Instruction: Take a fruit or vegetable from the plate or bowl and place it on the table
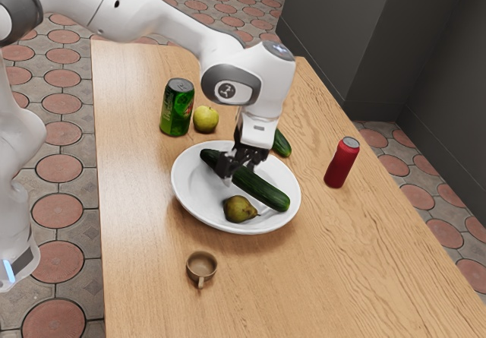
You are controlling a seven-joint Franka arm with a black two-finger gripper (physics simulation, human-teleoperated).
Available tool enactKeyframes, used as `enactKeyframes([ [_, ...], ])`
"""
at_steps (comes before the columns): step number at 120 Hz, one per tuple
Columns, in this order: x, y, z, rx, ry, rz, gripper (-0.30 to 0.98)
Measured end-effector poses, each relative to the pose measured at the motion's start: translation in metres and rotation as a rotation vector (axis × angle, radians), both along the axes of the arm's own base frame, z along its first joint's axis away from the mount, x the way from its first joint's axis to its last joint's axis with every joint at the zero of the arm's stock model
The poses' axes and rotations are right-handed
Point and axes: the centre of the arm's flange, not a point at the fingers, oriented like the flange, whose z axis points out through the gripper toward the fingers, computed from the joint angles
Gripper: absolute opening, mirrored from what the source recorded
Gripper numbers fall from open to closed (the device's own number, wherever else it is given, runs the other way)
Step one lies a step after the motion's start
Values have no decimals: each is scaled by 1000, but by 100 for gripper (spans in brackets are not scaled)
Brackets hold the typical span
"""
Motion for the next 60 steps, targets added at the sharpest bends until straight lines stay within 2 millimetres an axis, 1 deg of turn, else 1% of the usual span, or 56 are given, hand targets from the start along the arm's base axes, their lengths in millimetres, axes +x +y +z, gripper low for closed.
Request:
enactKeyframes([
  [8, 0, 5, -1, 0, 1, 10, 28],
  [13, 0, 7, -1, 2, 0, 12, 24],
  [25, 0, 7, -1, 5, -2, 14, 20],
  [37, 0, 8, 1, 5, -6, 16, 20],
  [44, 3, 6, 8, 2, -21, 17, 19],
  [46, 6, 5, 16, -1, -35, 16, 18],
  [51, 17, -6, 61, -14, -109, 2, 18],
  [55, 22, -20, 97, -24, -159, -18, 19],
  [57, 22, -25, 110, -29, -173, -26, 20],
  [60, 22, -33, 122, -34, -183, -38, 19],
])
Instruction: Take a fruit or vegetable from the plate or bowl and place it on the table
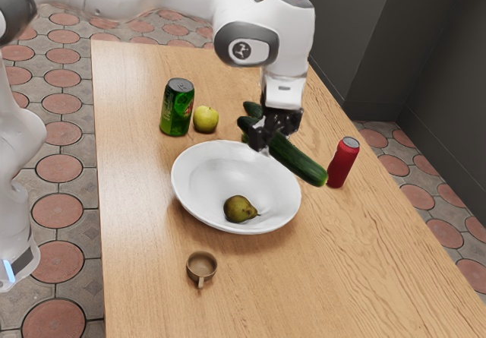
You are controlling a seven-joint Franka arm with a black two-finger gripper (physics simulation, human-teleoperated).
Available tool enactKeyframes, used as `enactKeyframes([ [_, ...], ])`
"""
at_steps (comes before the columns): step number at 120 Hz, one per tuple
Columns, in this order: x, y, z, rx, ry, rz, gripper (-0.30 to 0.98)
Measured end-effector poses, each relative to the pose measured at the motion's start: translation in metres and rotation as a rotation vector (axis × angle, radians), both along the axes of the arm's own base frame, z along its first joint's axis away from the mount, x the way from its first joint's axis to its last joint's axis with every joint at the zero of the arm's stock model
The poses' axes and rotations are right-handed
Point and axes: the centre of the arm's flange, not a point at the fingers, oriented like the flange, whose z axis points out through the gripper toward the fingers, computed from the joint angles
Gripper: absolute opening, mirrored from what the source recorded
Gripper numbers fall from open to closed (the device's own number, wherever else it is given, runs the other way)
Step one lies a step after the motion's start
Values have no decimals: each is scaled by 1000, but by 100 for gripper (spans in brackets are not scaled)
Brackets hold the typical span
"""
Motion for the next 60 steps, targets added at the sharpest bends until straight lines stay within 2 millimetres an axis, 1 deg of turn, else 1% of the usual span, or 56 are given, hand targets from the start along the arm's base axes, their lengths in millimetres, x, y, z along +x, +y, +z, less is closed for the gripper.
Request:
enactKeyframes([
  [3, 1, -11, 11, -1, -11, -14, 19],
  [6, 5, -34, 23, 4, -25, -45, 19],
  [9, 19, -67, 33, 14, -38, -82, 18],
  [13, 51, -119, 43, 24, -60, -133, 18],
  [15, 60, -147, 44, 22, -63, -167, 19],
  [18, 64, -185, 42, 15, -57, -217, 18],
  [20, 65, -204, 38, 10, -47, -242, 18],
  [23, 65, -223, 33, 5, -29, -266, 18],
  [26, 65, -233, 27, 2, -9, -280, 18],
  [30, 62, -244, 23, 0, 14, -298, 28],
  [35, 59, -251, 19, 0, 40, -311, 38],
  [46, 54, -255, 14, 5, 82, -323, 53],
  [60, 48, -255, 14, 5, 117, -334, 62],
])
